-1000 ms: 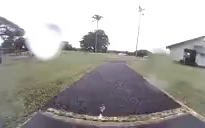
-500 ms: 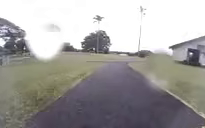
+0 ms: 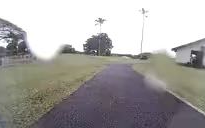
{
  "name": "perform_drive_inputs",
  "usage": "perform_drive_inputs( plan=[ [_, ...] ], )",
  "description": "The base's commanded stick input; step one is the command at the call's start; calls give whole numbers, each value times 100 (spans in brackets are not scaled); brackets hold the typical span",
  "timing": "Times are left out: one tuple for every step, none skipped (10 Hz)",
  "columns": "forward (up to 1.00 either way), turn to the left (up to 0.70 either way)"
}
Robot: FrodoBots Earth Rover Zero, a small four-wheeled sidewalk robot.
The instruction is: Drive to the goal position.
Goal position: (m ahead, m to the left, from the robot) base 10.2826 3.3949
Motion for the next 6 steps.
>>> perform_drive_inputs(
  plan=[
    [85,0],
    [85,0],
    [85,0],
    [85,0],
    [85,0],
    [85,0]
  ],
)
